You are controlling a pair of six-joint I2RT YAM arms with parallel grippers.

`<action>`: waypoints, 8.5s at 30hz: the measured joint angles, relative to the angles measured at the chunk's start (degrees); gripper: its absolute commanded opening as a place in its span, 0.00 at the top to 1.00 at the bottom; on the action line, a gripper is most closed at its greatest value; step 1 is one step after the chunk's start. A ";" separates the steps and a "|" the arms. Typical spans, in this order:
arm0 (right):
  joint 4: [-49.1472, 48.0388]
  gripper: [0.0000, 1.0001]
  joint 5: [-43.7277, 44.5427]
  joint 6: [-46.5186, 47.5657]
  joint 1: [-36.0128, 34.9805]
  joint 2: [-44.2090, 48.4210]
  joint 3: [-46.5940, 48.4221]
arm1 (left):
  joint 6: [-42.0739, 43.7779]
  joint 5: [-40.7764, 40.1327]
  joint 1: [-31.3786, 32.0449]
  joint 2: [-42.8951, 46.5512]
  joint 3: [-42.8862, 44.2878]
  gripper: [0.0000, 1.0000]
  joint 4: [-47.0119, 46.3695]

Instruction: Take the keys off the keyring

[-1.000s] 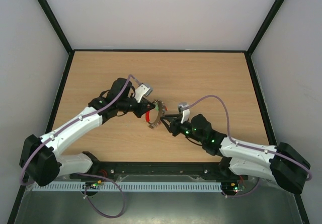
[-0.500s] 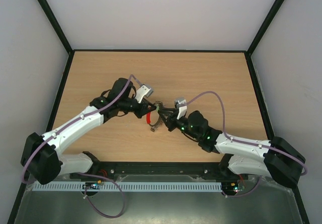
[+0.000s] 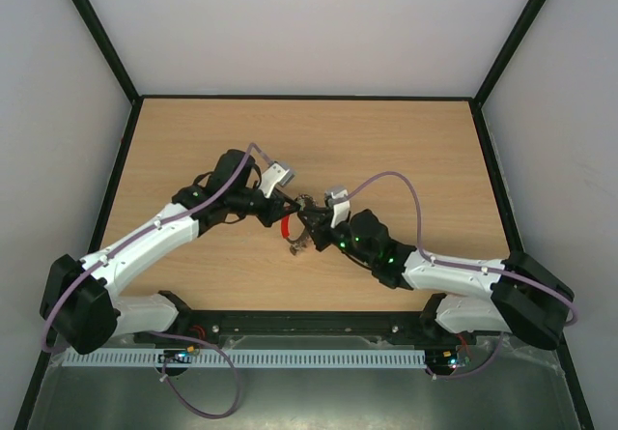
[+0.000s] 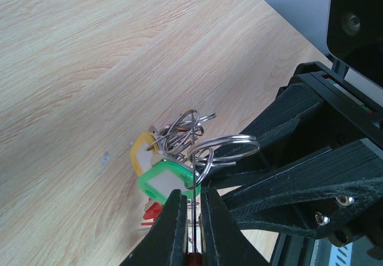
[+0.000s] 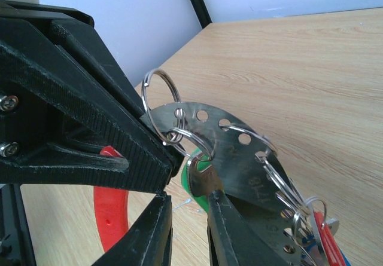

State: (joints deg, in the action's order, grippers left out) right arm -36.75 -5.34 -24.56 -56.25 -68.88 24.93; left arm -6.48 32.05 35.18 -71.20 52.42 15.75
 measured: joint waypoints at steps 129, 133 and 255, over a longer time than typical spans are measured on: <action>17.25 0.77 -15.21 -7.39 4.44 28.65 -7.48 | 2.64 5.92 6.05 3.50 -1.09 0.97 0.02; 17.22 0.79 -14.86 -5.22 4.44 28.55 -5.57 | 2.64 6.10 6.05 3.23 -1.09 0.98 0.02; 34.91 0.45 7.82 -20.92 -1.84 36.30 -15.91 | -33.27 -16.22 23.04 -8.24 -21.49 0.56 -20.74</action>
State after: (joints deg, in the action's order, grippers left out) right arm -1.85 2.48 -45.47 -58.08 -32.58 9.02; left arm -39.75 15.84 58.22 -79.44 30.94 -4.99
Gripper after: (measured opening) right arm 0.528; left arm 0.439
